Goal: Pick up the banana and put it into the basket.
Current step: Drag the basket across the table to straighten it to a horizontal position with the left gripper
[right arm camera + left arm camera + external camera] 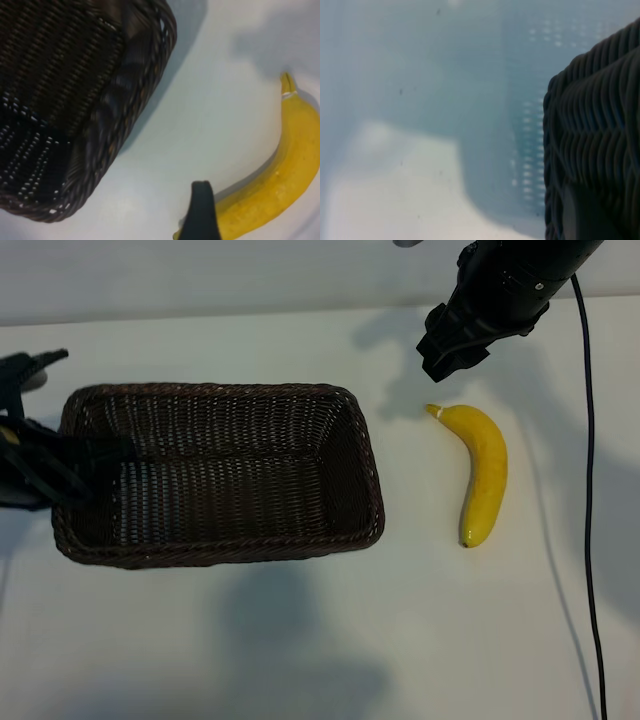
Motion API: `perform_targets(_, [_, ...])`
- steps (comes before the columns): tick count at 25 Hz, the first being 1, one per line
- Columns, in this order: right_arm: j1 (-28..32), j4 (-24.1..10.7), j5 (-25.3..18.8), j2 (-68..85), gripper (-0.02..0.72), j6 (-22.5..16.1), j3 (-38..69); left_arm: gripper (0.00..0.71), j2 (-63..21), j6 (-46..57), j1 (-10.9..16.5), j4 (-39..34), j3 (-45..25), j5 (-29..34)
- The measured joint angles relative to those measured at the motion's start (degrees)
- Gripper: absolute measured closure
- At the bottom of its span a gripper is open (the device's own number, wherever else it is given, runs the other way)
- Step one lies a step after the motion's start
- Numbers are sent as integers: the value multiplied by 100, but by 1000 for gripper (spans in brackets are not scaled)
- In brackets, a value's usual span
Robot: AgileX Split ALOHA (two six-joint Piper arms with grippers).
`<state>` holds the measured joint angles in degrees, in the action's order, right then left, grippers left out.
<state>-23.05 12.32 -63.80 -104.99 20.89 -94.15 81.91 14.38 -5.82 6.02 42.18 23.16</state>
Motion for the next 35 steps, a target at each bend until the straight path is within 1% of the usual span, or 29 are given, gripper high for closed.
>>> perform_targets(5, [0,0,0,0,119,-31,0,540,0,-276,44,12,341,184])
perform_targets(6, [0,0,0,0,119,-31,0,540,0,-353,93,86,363,194])
perform_targets(8, [0,0,0,0,119,-31,0,540,0,-651,283,315,381,269])
perform_targets(11, [0,0,11,0,119,-52,0,540,0,-1438,640,894,383,502])
perform_targets(14, [0,0,37,0,119,-78,0,540,0,-2372,970,1888,383,630])
perform_targets(16, [0,0,41,0,119,-84,0,540,0,-3054,1118,2619,383,679])
perform_targets(18, [0,0,41,0,119,-90,0,540,0,-3679,1159,3277,383,713])
perform_targets(20, [0,0,41,0,119,-95,0,540,5,-3974,1159,3589,383,743])
perform_targets(25, [0,0,41,0,119,-115,0,540,151,-4174,1164,3642,387,736])
perform_targets(30, [0,0,43,0,119,-121,0,540,465,-4509,1170,3730,387,533])
perform_targets(33, [0,0,43,0,119,-139,0,540,704,-4778,1170,3935,399,347])
perform_targets(35, [0,0,43,0,119,-139,0,540,921,-5071,1170,4209,482,298])
